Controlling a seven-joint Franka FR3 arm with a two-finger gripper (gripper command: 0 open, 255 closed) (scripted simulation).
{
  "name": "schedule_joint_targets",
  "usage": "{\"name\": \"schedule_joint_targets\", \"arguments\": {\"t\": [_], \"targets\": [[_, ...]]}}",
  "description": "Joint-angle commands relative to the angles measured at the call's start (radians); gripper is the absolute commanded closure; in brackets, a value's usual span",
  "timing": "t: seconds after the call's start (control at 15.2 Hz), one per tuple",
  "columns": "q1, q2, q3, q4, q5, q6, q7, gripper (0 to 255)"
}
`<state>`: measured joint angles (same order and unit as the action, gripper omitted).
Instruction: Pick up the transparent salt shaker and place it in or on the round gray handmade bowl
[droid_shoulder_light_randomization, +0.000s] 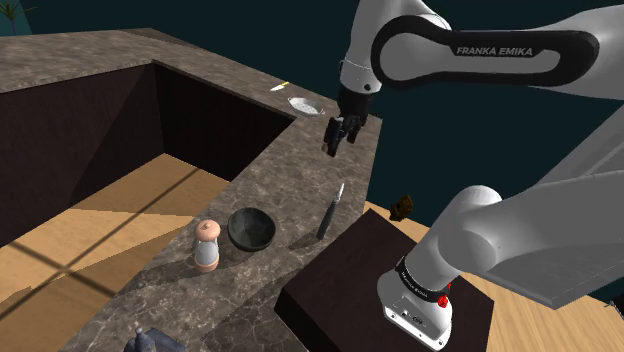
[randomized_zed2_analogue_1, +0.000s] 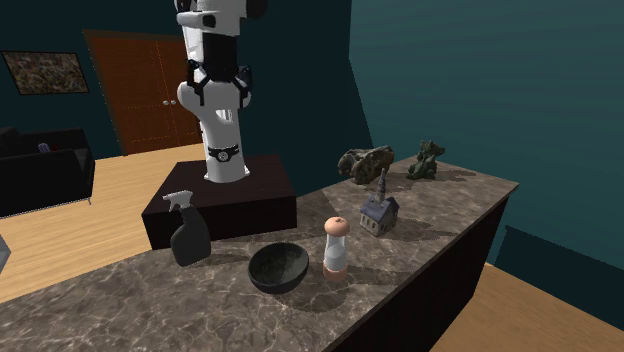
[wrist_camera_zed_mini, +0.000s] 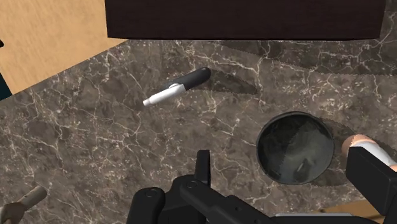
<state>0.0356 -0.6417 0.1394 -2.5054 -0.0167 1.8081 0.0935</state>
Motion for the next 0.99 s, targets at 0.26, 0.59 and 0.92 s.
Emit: {"name": "schedule_joint_targets", "arguments": {"t": [0.26,0.59,0.92], "targets": [[0.026,0.164,0.084,-0.008,0.029,0.187,0.097,0],[0.037,0.330,0.153,0.024,0.020,0.329,0.187,0],[0.042,0.516,0.214,0.092,-0.036,0.451,0.296,0]]}}
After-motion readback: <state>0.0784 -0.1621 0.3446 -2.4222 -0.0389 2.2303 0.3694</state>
